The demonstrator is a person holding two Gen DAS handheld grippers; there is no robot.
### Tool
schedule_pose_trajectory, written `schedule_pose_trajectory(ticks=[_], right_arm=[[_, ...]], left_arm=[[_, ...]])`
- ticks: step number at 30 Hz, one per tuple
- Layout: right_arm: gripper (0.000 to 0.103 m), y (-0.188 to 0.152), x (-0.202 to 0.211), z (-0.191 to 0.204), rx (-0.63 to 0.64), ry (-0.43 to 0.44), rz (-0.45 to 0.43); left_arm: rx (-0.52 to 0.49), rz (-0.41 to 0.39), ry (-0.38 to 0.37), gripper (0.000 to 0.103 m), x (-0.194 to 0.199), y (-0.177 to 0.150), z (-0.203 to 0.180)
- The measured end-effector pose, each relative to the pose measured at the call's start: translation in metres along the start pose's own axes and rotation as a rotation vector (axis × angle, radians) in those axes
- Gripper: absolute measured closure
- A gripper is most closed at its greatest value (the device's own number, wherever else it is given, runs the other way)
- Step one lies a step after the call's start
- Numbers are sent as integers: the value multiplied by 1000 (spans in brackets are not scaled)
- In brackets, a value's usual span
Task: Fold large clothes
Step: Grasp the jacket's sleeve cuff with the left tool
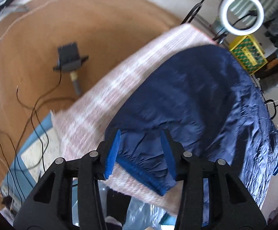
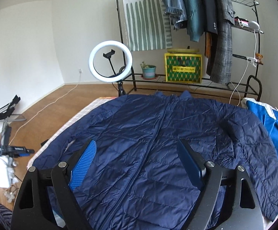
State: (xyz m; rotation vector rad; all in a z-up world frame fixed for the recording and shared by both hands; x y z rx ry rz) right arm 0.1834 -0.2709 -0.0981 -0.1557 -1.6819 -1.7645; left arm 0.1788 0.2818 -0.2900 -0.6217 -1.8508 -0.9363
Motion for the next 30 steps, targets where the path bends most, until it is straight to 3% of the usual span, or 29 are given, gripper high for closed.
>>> schedule_pose_trajectory(ticks=[8, 14, 21, 23, 24, 25, 28, 30], right_arm=[[18, -3, -4, 6, 30, -3, 2], [18, -4, -3, 5, 32, -9, 1], [18, -4, -3, -1, 11, -9, 3], [18, -5, -4, 0, 17, -10, 9], [18, -6, -5, 1, 21, -11, 12], [18, -7, -6, 2, 24, -12, 16], [21, -10, -10, 2, 21, -4, 34], [31, -11, -14, 2, 13, 9, 56]], left_arm=[[101, 85, -24, 58, -28, -3, 14], [117, 61, 38, 58, -26, -3, 18], [97, 69, 34, 59, -34, -4, 18], [85, 69, 33, 75, -35, -4, 15], [94, 73, 17, 90, -35, -3, 14], [109, 72, -5, 95, -34, -3, 14], [142, 28, -60, 99, -20, 3, 12], [135, -21, -87, 99, -4, 10, 3]])
Point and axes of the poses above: each gripper's, at about its wrist camera, not at the fingertips, and x roughly against the way its jaws point, z to its left, y to its top, the point moved 4 cm from there along -x, roughly the way its jaws point, and after that the axes turned 3 degrees about y, right-handed, at the moved point
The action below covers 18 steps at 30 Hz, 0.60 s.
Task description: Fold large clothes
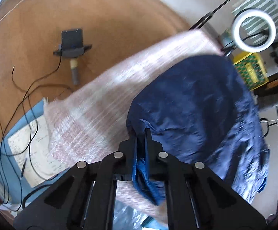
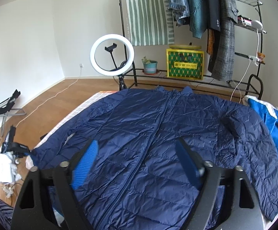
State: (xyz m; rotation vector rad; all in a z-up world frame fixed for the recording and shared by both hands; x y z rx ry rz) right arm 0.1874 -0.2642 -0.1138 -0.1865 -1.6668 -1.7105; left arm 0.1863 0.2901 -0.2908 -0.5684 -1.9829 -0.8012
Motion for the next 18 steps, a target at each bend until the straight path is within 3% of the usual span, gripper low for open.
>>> schedule_pose_trajectory(ticks=[3, 7, 14, 18], right_arm=[[46, -3, -6, -1, -13, 17, 30], [56, -6, -12, -1, -19, 30, 59], [57, -6, -19, -4, -38, 58, 99], [57, 0, -21, -15, -56, 52, 109]], left_arm=[[-59, -80, -53, 99, 29, 7, -31], [-179, -144, -111, 99, 55, 3, -84], [-317, -66, -273, 99, 55, -28, -185], [-431, -21, -320, 100, 45, -50, -251]])
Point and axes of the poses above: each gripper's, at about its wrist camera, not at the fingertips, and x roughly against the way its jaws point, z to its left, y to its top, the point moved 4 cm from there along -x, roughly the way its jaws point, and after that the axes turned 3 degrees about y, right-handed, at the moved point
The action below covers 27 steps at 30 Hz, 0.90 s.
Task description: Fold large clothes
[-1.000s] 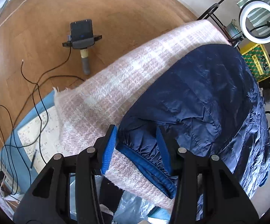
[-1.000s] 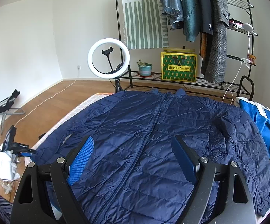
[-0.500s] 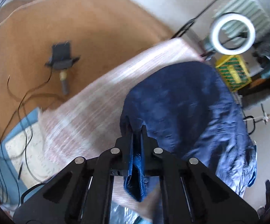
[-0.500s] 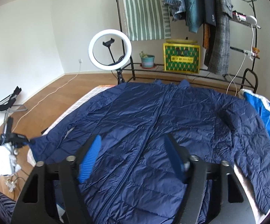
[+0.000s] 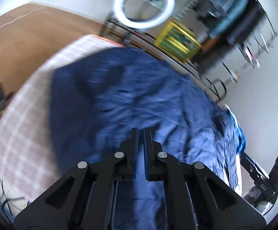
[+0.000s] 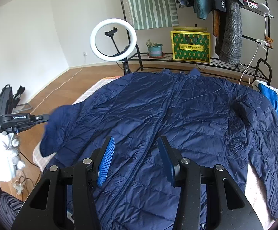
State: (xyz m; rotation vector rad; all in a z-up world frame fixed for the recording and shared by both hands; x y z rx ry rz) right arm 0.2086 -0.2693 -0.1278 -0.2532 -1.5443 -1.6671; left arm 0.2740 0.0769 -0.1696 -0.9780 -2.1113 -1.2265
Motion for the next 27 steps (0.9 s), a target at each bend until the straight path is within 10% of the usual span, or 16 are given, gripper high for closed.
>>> schedule_pose_trajectory(ticks=[9, 14, 18, 27], right_arm=[[56, 0, -25, -28, -104, 48, 89], [49, -7, -55, 8, -111, 211, 203], [38, -5, -88, 60, -66, 312, 263], [38, -14, -203, 139, -205, 434, 432]], left_arm=[[-163, 104, -27, 100, -40, -7, -63], [-170, 9, 100, 99, 3, 7, -11], [-90, -12, 169, 76, 28, 4, 53], [5, -5, 219, 76, 31, -12, 129]])
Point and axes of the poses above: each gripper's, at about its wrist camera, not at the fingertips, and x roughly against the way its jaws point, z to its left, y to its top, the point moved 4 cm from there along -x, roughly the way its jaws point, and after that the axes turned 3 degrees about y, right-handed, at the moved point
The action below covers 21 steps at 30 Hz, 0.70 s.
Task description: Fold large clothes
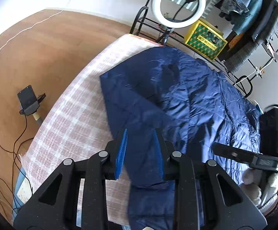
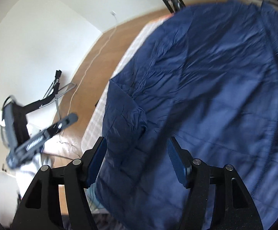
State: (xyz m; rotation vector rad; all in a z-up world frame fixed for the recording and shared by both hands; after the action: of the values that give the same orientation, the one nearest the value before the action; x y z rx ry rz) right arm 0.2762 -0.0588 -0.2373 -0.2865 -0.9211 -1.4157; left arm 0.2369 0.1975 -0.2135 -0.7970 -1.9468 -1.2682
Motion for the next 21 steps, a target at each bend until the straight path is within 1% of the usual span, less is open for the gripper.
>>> schedule_pose_trajectory(ticks=[2, 4, 7, 10, 11, 12, 13, 14, 15, 18, 21], right_arm=[[38, 5, -24, -1, -12, -37, 20], [38, 5, -39, -4, -34, -64, 32], [38, 4, -59, -11, -79, -73, 56], [37, 4, -64, -2, -32, -107, 45], [39, 6, -67, 1, -5, -125, 48], [46, 7, -68, 5, 27, -143, 46], [57, 10, -72, 8, 54, -150, 53], [83, 10, -75, 12, 76, -147, 74], [97, 11, -78, 14, 89, -143, 92], [98, 17, -70, 23, 126, -132, 69], [98, 29, -45, 28, 139, -110, 17]], left_arm=[[8, 4, 0, 76, -5, 0, 8], [12, 1, 0, 76, -8, 1, 12], [17, -2, 6, 76, -15, 5, 23], [25, -2, 12, 76, -24, 7, 31], [28, 0, 16, 76, -28, 7, 34], [31, 2, 22, 76, -31, 8, 36], [33, 3, 26, 76, -35, 9, 38], [34, 3, 29, 76, -37, 10, 39], [38, 2, 33, 76, -39, 11, 40], [47, -12, 30, 76, -37, 15, 42], [34, -34, 44, 76, -32, 20, 42]])
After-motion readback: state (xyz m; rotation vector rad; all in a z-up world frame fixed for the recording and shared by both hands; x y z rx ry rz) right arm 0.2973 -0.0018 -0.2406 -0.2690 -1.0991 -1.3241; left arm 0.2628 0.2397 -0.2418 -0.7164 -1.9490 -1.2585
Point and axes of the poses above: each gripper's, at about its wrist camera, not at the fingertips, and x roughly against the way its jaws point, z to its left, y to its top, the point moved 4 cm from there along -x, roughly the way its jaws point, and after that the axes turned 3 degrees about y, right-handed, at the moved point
